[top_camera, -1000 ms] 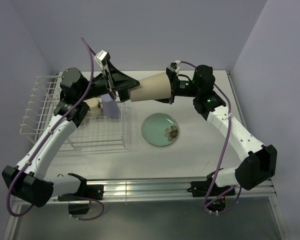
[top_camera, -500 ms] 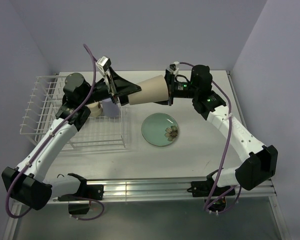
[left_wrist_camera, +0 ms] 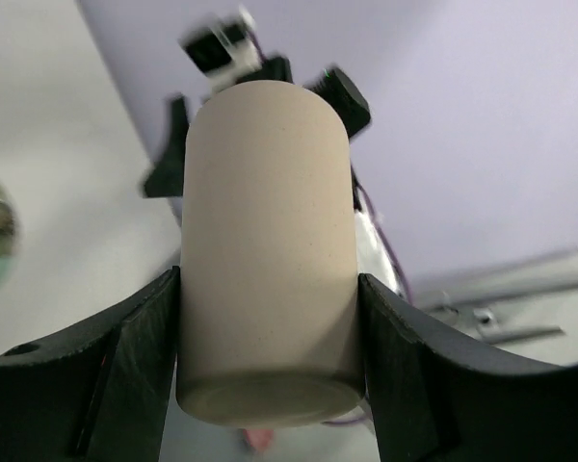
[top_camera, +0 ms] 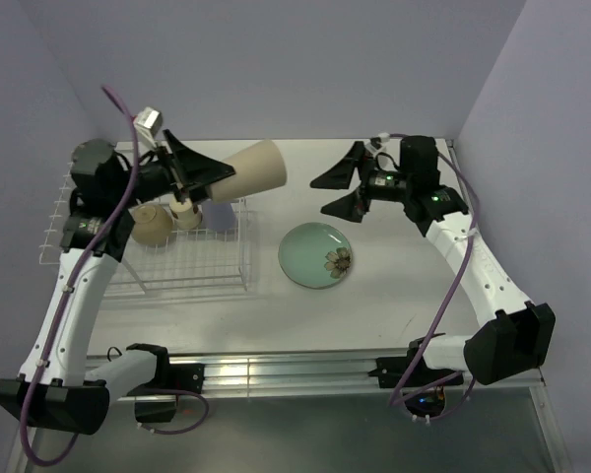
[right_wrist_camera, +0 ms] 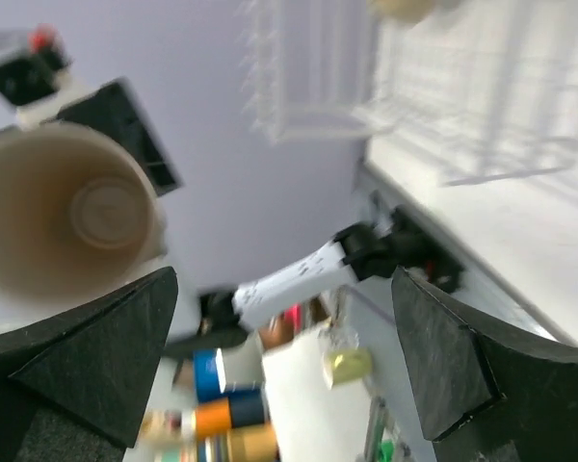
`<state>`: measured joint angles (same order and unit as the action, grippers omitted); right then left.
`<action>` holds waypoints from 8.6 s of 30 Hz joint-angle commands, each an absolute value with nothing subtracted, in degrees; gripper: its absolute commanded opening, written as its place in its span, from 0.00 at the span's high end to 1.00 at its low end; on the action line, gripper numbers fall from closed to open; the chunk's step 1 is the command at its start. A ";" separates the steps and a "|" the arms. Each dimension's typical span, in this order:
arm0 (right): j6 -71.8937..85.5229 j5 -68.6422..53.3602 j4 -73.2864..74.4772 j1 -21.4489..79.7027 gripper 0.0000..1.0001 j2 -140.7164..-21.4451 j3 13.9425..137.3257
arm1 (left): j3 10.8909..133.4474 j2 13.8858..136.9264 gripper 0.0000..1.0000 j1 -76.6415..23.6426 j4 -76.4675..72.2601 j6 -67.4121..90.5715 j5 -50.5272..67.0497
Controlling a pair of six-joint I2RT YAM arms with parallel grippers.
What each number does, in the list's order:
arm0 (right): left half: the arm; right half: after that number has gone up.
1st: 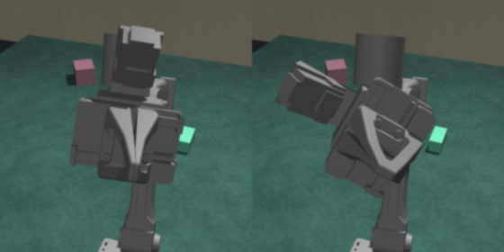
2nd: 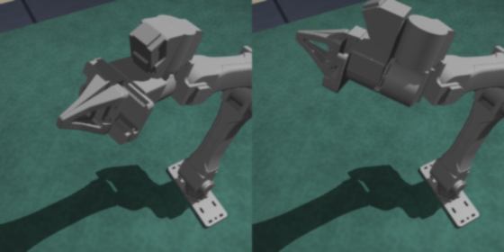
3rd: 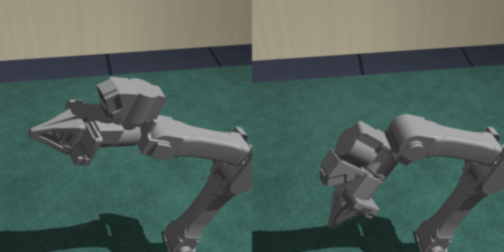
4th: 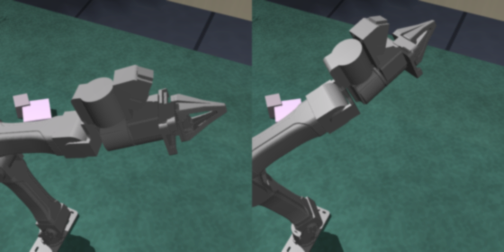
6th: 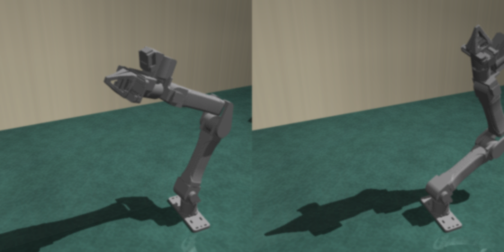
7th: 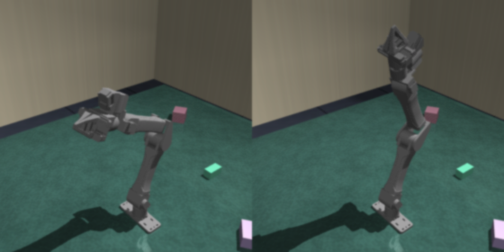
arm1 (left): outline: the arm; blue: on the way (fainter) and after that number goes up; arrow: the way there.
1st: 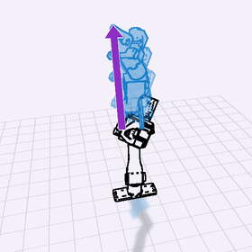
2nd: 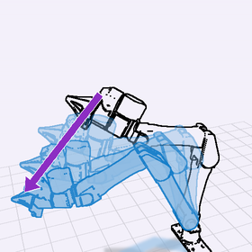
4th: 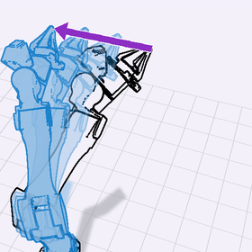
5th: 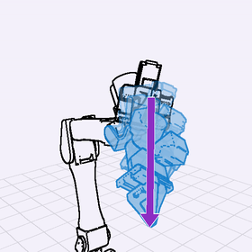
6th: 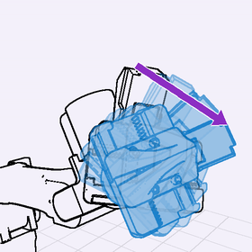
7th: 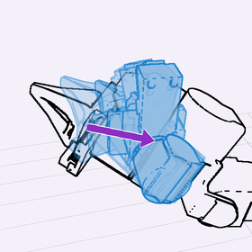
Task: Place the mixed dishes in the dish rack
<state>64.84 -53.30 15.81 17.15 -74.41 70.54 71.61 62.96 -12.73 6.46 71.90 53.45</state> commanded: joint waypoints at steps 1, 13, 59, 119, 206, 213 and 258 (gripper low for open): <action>54.95 -49.76 29.85 9.42 0.00 -69.96 70.14 | 79.52 60.64 1.00 -3.73 26.22 55.59 54.94; 36.39 -35.33 50.54 4.75 0.04 -66.98 67.86 | 96.52 69.70 1.00 -1.84 71.10 31.55 21.37; 28.39 -19.86 54.50 10.11 0.07 -72.33 64.52 | 85.78 91.66 1.00 -9.40 62.67 26.90 2.37; 58.53 -35.07 -8.61 12.30 0.87 -101.86 31.12 | 73.74 56.43 0.01 -13.18 43.41 50.19 27.95; 29.80 -60.65 38.32 20.74 0.94 -70.22 69.51 | 73.91 75.32 1.00 -29.88 21.97 39.20 62.23; 28.39 -57.57 41.40 21.36 0.27 -71.28 73.74 | 81.20 75.76 1.00 -29.88 32.77 33.50 53.27; 34.81 -67.76 18.37 31.02 0.95 -77.60 83.13 | 80.60 61.00 1.00 -19.42 31.11 34.54 56.69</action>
